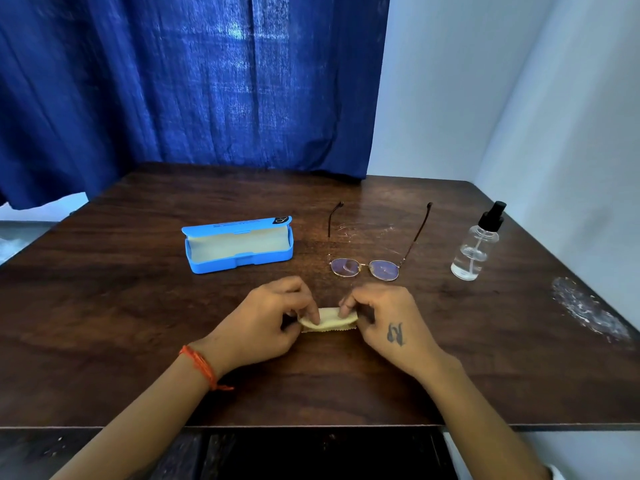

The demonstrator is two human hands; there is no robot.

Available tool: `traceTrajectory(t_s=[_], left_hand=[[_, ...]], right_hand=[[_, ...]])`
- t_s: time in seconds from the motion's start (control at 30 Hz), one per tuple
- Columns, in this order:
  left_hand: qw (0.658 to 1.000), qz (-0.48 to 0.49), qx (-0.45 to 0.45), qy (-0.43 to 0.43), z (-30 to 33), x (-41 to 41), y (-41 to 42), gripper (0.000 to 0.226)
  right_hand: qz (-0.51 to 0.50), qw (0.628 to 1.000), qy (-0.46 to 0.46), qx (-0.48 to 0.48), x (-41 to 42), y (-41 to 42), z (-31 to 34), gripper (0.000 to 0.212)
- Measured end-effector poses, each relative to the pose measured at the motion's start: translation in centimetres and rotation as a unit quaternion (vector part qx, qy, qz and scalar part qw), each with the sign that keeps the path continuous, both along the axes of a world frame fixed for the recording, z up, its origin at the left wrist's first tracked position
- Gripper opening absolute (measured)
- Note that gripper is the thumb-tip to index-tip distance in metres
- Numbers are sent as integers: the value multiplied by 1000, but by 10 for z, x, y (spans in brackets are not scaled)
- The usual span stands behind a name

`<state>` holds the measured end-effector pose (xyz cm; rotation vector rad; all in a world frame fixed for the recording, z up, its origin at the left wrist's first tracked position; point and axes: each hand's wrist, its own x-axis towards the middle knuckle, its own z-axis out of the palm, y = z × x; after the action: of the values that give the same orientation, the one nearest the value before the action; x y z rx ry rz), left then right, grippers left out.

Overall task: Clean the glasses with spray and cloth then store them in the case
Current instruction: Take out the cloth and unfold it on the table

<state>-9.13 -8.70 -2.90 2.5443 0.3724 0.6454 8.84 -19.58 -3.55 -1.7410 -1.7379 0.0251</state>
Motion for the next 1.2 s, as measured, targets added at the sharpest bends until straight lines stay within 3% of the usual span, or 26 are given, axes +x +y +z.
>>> traceTrajectory(t_s=[0.13,0.2,0.37,0.47,0.57,0.67,0.77,0.9,1.0,1.1,1.2], left_hand=[[999,-16,-48,-13,0,-4,-2,19],[999,8,-26,-36,-2,-4,-1,11],[998,30,36,36,-9,0,2,26],[998,38,37,22,-11,1,3,31],[996,86,11,-31,-9,10,7,49],[984,145,-68,-73,-4,31,16,73],[977,156,-141,-44,-2,57,29,96],[969,101,-223,-19,-2,85,47,110],[959,75,-274,-24,-3,97,60,110],[946,73,-312,-58,-12,101,67,102],[931,80,-343,-93,-19,97,70,76]], right_hand=[[10,1000,-4,24,4,-8,-2,42],[8,998,2,55,5,-10,-1,40],[65,998,-15,-10,-1,-11,-7,19],[56,998,2,-5,1,-13,-7,18],[33,996,69,48,5,-17,-1,21],[-15,984,113,139,13,-22,9,21],[-79,959,145,229,28,-30,17,23],[-177,915,137,335,54,-36,24,34],[-250,889,116,366,81,-29,29,54],[-309,887,121,321,111,-17,34,78],[-309,913,149,222,136,-7,33,96]])
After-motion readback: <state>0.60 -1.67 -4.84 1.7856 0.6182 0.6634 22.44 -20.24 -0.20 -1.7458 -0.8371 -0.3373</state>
